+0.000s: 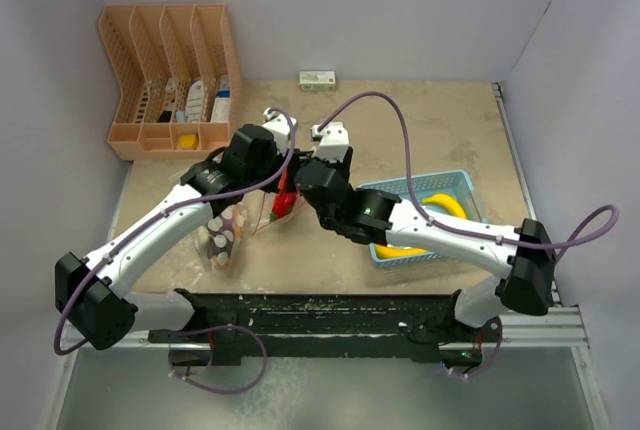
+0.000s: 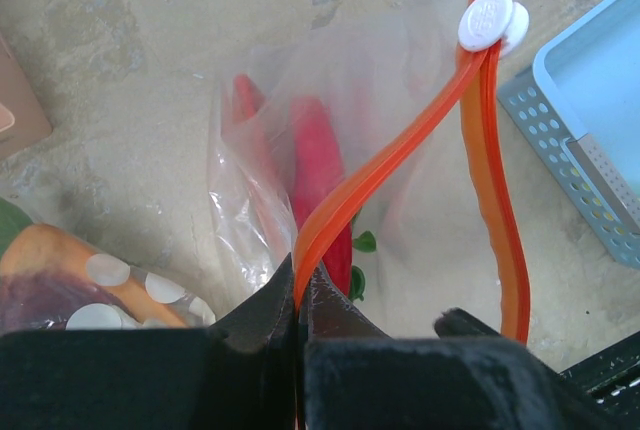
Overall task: Place the food in the zip-top bag and seal the zipper
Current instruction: Place the fake vegetable in the zipper food storage bag, then pick up the fake fruit from the bin, then place the fake fruit in the zipper food storage bag.
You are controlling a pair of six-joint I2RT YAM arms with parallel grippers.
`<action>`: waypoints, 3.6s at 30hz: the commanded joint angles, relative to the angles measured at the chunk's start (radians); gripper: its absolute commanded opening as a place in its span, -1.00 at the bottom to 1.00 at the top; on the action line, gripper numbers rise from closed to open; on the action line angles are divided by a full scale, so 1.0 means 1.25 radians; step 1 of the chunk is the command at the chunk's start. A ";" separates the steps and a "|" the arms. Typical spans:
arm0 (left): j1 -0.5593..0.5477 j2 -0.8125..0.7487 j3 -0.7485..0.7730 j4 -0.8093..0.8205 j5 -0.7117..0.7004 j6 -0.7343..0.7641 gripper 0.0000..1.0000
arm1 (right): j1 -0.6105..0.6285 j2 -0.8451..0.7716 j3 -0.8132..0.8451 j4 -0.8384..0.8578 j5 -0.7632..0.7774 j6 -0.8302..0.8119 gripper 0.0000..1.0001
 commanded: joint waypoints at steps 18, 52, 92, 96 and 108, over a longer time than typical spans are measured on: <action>-0.002 -0.038 0.014 0.038 0.015 -0.008 -1.00 | -0.510 -0.207 -0.293 -0.526 -0.498 0.307 0.64; -0.001 -0.053 0.001 0.030 0.007 0.016 -1.00 | -0.831 0.050 -0.218 -0.321 -0.349 0.523 0.56; -0.001 -0.023 -0.001 0.041 0.007 0.009 -1.00 | -0.525 -0.445 -0.361 0.070 -0.758 0.199 -1.00; -0.002 -0.016 0.004 0.045 0.020 0.002 -1.00 | -0.444 -0.403 -0.313 0.264 -1.060 0.149 -1.00; -0.002 -0.018 0.023 0.032 0.021 -0.007 -1.00 | -0.288 -0.352 -0.329 0.668 -1.347 0.247 -1.00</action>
